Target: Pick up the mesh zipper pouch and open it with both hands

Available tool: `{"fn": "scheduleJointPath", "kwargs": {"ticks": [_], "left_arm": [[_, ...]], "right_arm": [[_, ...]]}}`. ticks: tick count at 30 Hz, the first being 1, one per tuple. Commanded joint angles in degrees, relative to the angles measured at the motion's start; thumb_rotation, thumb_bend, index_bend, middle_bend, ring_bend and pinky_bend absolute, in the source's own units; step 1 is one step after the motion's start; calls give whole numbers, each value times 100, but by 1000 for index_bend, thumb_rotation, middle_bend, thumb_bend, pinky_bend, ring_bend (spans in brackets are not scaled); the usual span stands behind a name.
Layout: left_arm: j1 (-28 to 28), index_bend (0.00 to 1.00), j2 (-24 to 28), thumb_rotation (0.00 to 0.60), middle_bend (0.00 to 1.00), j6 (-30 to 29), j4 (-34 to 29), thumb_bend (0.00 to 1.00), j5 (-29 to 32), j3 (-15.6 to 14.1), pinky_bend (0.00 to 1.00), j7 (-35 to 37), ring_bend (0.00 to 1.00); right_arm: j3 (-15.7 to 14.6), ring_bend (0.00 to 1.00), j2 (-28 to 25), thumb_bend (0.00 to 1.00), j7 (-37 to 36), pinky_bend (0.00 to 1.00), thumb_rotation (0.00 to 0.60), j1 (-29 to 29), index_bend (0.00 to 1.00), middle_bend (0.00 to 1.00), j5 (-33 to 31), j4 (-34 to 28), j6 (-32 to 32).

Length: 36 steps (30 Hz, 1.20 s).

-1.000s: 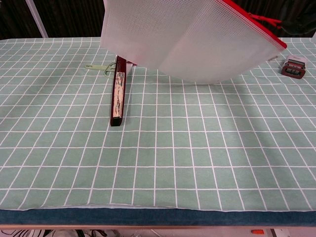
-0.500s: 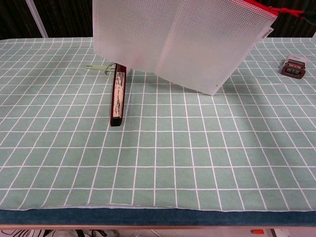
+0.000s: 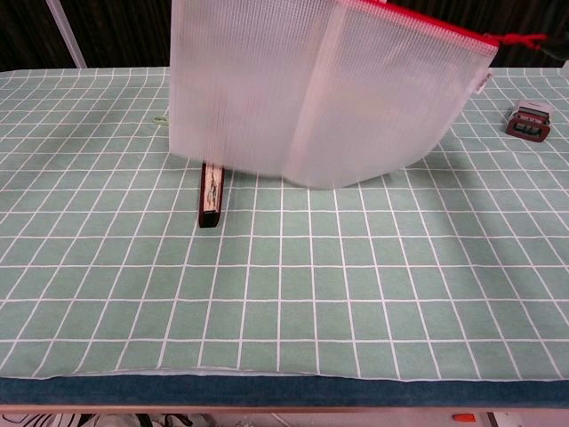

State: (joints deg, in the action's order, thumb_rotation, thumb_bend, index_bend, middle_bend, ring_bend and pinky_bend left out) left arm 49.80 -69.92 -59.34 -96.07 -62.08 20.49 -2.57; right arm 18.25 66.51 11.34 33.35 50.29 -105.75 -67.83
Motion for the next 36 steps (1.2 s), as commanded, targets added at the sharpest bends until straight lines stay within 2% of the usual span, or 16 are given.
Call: {"fn": "scheduleJointPath", "kwargs": {"ticks": [1,3,6,11,17,18,21,24,28,31,33,36], "left_arm": [[-74,290,115,600,3,48,-109,106,-31,-47,0,62,0],[-113,236,150,600,0,38,-153,101,-38,-62,0,84,0],[-261,195,254,600,0,-39,-290,102,-59,-123,0,147,0],[-680,172,547,600,0,-355,-534,102,-383,-404,0,146,0],[-1542,154,972,600,0,-1065,-709,102,-1165,-1061,0,217,0],[-1776,151,1032,600,0,-1252,-671,102,-1334,-1255,0,226,0],[-2217,148,1047,600,0,-1621,-471,102,-1640,-1585,0,312,0],[-2605,148,951,600,0,-1931,-201,101,-1776,-1815,0,432,0],[-3068,142,809,600,0,-2319,198,102,-1971,-2074,0,558,0],[-3390,122,732,600,0,-2586,551,102,-2147,-2265,0,558,0],[-3583,87,727,600,0,-2698,725,97,-2215,-2381,0,526,0],[-3753,26,768,600,0,-2744,755,72,-2181,-2432,0,508,0]], "right_arm": [[3,448,-64,238,62,482,600,8,98,403,-118,-79,54],[9,349,-87,207,65,394,600,3,21,313,-152,-106,62],[6,239,-147,181,64,313,600,-36,0,212,-209,-145,47],[-128,207,-287,173,78,297,600,-158,0,185,-135,-184,55],[-424,176,-432,163,-136,279,600,-488,0,161,264,-95,-31],[-505,175,-459,163,-219,279,600,-586,0,160,370,-69,-58],[-706,160,-503,163,-392,279,600,-795,0,148,703,50,-115],[-921,150,-529,163,-554,278,600,-1025,0,133,1124,241,-261],[-1180,117,-558,161,-774,260,600,-1326,0,105,1672,584,-507],[-1328,54,-572,152,-966,250,600,-1550,0,46,2016,894,-723],[-1420,14,-569,138,-1044,240,600,-1693,0,7,2181,1107,-849],[-1509,0,-567,126,-1102,224,600,-1853,0,0,2304,1303,-961]]}}
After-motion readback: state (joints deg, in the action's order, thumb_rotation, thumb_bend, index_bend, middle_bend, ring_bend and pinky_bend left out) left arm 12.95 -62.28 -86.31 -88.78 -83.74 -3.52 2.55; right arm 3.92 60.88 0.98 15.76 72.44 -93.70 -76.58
